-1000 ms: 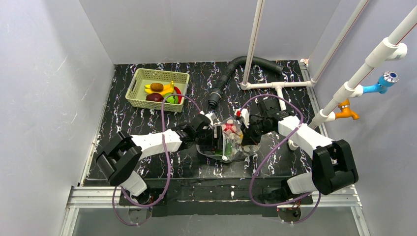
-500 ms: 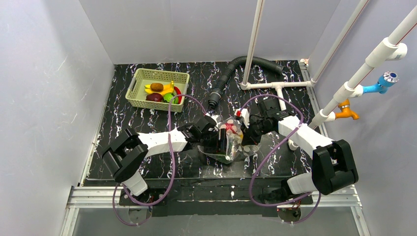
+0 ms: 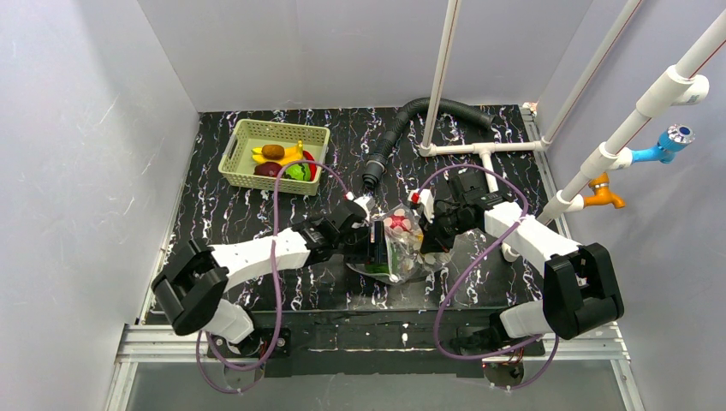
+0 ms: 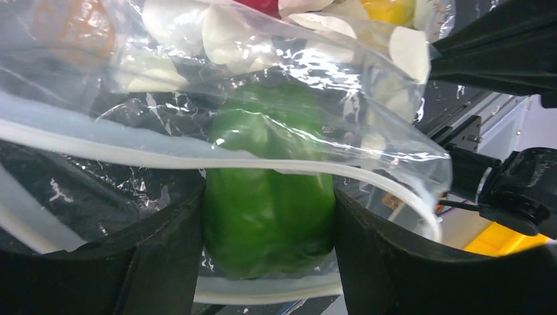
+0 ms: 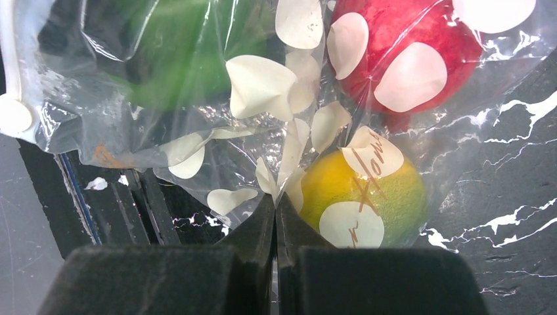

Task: Open the zip-top bag and remove the fake food
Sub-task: Pick up the fake vegetable from the zipper food storage bag.

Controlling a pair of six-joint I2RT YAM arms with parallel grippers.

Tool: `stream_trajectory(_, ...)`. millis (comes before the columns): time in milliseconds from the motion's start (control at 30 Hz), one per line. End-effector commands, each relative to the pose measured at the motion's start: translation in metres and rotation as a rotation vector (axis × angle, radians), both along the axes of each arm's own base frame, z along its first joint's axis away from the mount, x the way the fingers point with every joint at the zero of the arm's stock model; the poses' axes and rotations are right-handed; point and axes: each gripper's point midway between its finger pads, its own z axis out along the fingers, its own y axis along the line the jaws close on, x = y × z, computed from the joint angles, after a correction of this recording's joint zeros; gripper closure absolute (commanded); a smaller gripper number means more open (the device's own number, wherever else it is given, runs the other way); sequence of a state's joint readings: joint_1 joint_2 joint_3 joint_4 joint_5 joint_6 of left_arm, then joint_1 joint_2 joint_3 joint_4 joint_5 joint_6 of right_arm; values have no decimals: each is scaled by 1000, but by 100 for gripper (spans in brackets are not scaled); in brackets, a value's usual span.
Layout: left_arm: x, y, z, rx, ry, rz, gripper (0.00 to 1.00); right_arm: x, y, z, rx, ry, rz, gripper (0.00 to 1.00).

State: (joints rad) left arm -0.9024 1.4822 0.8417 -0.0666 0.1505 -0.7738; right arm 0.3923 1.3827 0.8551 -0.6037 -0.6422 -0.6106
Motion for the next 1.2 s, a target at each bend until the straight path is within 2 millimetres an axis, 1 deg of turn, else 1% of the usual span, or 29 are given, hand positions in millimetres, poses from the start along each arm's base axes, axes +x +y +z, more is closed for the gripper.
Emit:
stream_trajectory(0, -1, 16, 14, -24, -27, 15, 100, 5, 1, 11, 17, -40, 14, 95)
stream_trajectory(200, 1, 26, 21, -88, -11, 26, 100, 5, 1, 10, 13, -45, 13, 95)
stream_trajectory(600, 4, 51, 25, -151, -15, 81, 100, 5, 0, 9, 8, -49, 14, 95)
stream_trajectory(833, 5, 62, 32, -198, -34, 114, 100, 6, -1, 8, 3, -49, 14, 95)
stream_trajectory(900, 6, 65, 37, -214, -44, 121, 100, 6, -1, 8, 2, -52, 13, 95)
stream_trajectory(1167, 4, 79, 41, -214, -42, 135, 100, 6, -1, 7, -1, -50, 14, 95)
